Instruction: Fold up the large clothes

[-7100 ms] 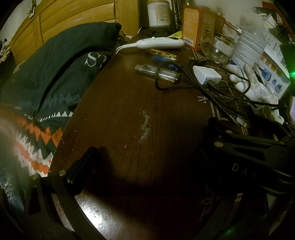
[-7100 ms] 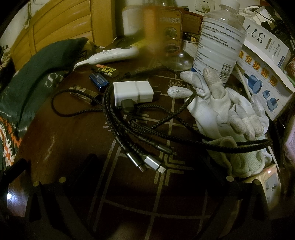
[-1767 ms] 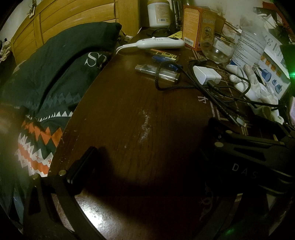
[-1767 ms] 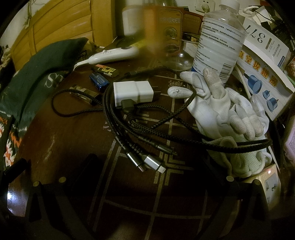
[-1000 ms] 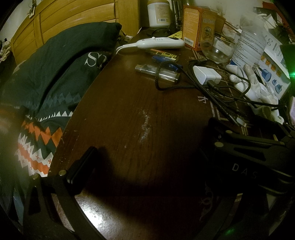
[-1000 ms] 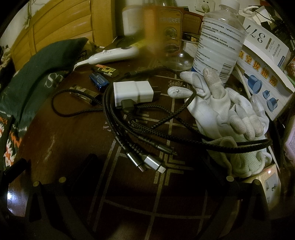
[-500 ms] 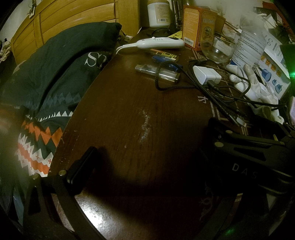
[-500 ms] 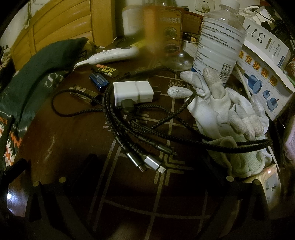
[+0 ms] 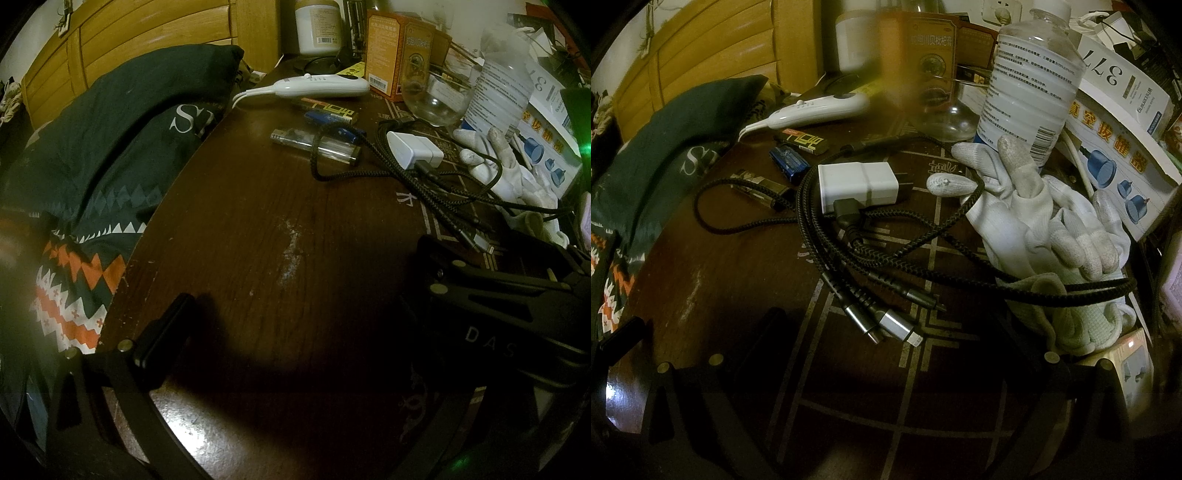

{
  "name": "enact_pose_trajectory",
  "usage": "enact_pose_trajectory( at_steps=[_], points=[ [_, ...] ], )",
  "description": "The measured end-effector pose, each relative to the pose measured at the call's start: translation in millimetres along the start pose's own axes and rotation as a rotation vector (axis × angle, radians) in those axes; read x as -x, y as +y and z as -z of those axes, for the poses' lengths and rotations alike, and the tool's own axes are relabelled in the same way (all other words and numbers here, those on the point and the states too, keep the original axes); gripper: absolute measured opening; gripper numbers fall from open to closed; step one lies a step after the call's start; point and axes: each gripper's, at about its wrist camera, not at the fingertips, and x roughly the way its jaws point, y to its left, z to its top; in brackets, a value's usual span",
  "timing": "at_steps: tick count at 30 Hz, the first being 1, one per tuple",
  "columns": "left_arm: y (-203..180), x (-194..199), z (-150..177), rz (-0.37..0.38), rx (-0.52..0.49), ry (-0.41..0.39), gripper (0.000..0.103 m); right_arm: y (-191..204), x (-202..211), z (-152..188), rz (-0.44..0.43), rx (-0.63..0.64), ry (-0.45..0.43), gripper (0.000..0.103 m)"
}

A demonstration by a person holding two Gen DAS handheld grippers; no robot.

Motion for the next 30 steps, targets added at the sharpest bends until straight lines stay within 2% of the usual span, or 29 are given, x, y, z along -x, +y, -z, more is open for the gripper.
enact_pose_trajectory(
  at_steps=[17, 22, 24, 26, 28, 30],
  points=[
    [0.3, 0.2, 0.2, 0.002, 0.0, -0.001, 0.103, -0.3, 0.0, 0.1, 0.0, -0.002, 0.0, 0.103],
    [1.2, 6.7, 6.2, 0.063, -0.078, 0.051, 0.103, 0.8, 2.0, 1.9, -0.005, 0.01, 0.003, 0.103],
    [9.1, 18.7, 15.8, 0.126, -0.073, 0.069, 0.103, 1.1, 3.0, 2.6, -0.021, 0.03, 0.017, 0.103],
    [29.2, 44.0, 31.0, 0.164, -0.009, 0.046, 0.103, 2.6, 4.4, 2.7, -0.051, 0.067, 0.049, 0.103],
    [54.3, 80.3, 46.7, 0.154, 0.045, -0.023, 0.103, 4.9, 9.2, 4.2, -0.107, 0.089, 0.063, 0.103],
    [85.1, 126.4, 65.5, 0.108, 0.109, -0.11, 0.103, 7.3, 24.5, 8.7, -0.144, 0.104, 0.027, 0.103]
  ],
)
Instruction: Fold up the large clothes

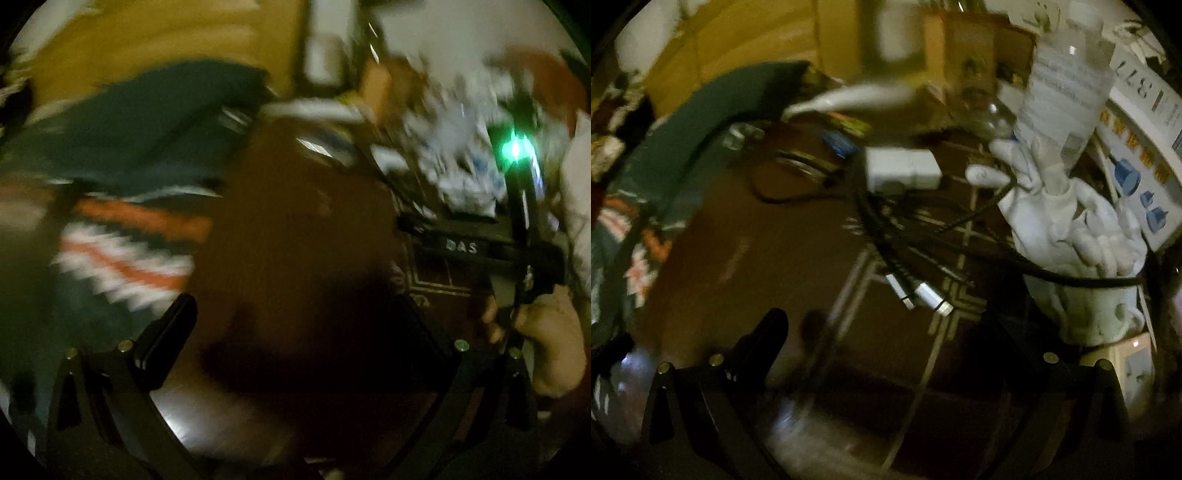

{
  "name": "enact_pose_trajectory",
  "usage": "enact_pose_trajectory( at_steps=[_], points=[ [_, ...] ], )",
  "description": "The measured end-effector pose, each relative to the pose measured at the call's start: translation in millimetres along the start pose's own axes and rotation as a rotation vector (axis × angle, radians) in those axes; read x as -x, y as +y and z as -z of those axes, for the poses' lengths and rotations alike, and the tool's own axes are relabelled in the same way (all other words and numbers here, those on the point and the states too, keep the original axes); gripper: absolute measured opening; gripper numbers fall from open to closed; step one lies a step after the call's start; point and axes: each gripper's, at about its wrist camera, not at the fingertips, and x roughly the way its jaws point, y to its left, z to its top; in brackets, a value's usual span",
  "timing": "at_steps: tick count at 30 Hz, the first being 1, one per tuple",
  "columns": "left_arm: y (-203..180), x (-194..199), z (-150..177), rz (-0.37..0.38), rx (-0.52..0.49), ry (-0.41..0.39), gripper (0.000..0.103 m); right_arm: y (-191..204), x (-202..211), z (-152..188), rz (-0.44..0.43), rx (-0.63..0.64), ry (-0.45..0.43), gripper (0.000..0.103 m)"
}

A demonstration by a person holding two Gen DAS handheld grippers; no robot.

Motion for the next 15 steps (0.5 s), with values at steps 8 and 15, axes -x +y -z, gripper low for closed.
enact_pose_trajectory(
  at_steps=[8, 15],
  points=[
    [92.9, 253.3, 47.7, -0.261, 0.228, -0.473, 0.103, 93.0, 121.4, 8.0, -0.231, 0.226, -0.288, 0.103],
    [125.2, 407.4, 153.4, -0.415, 0.479, -0.933, 0.103, 219.4, 269.6, 61.3, -0.541, 0.495, -0.678, 0.103]
  ],
)
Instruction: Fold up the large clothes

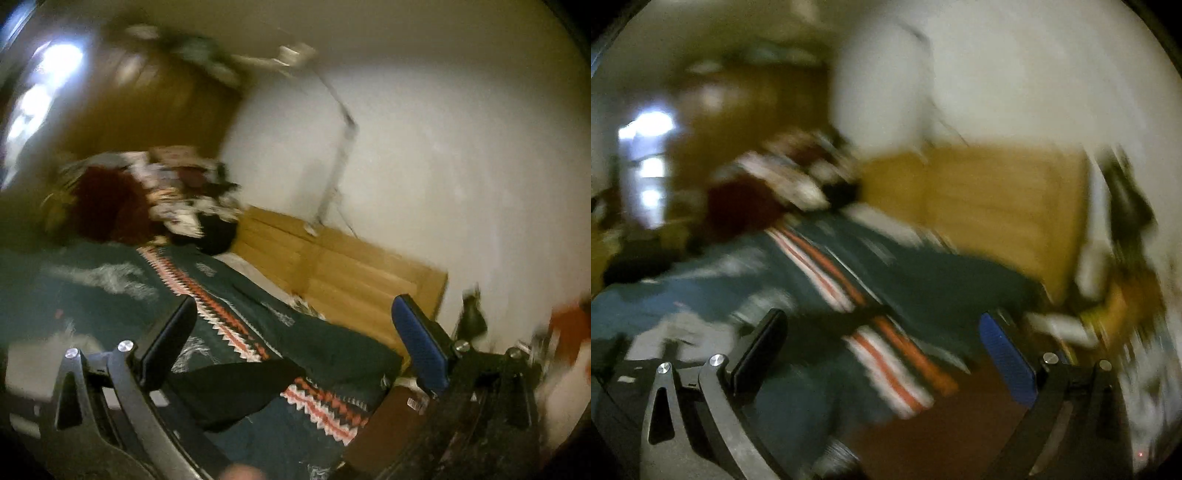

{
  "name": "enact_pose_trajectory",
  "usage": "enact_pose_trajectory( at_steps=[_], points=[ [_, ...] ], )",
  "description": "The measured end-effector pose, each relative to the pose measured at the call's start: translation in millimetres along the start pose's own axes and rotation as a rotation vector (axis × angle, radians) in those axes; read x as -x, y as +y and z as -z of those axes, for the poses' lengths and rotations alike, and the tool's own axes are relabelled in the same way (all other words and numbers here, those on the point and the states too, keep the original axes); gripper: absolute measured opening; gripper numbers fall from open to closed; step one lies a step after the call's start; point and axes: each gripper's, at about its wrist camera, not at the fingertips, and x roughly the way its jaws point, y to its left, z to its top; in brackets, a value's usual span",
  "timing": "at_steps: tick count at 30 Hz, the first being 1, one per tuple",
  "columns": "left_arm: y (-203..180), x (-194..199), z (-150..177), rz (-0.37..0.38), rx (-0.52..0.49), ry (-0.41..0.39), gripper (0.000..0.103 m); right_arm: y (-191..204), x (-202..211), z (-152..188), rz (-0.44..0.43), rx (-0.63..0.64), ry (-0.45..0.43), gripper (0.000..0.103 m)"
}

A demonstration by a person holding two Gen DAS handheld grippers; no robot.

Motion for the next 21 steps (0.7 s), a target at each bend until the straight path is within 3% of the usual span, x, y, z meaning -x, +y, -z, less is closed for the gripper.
enact_pose_trajectory(
  at_steps=[2, 4, 7, 11, 12, 14, 16, 18, 19, 21],
  points=[
    [31.1, 7.1, 7.9, -0.097, 0.041, 0.081, 0.103, 58.4, 23.6, -14.3, -0.078, 0.093, -0.137, 0.103],
    [66.0, 32.0, 14.6, -0.164, 0.118, 0.11, 0.103, 97.3, 34.2, -20.1, -0.151, 0.166, -0.17, 0.103],
    [80.6, 83.7, 2.2, -0.266, 0.103, 0.049, 0.103, 149.8, 47.1, -27.9, -0.32, 0.214, -0.182, 0.103],
    [69.3, 153.5, -37.9, -0.302, 0.099, -0.084, 0.103, 200.3, 64.8, -50.2, -0.49, 0.239, -0.23, 0.103],
    [65.1, 160.9, -43.2, -0.294, 0.104, -0.108, 0.103, 207.0, 66.0, -57.6, -0.525, 0.221, -0.237, 0.103],
    [56.5, 180.5, -53.1, -0.205, 0.133, -0.165, 0.103, 220.8, 54.5, -67.8, -0.606, 0.169, -0.236, 0.103],
    [44.3, 176.4, -56.9, -0.183, 0.129, -0.169, 0.103, 254.9, 25.5, -59.7, -0.642, 0.185, -0.115, 0.103],
    [39.0, 177.8, -58.6, -0.134, 0.123, -0.17, 0.103, 283.5, -19.9, -33.0, -0.69, 0.166, 0.062, 0.103],
    [37.3, 178.1, -59.7, -0.115, 0.12, -0.169, 0.103, 293.1, -34.0, -13.1, -0.711, 0.142, 0.097, 0.103],
    [36.6, 175.2, -61.4, -0.081, 0.125, -0.163, 0.103, 314.5, -47.7, 35.9, -0.731, 0.184, 0.079, 0.103]
  ],
)
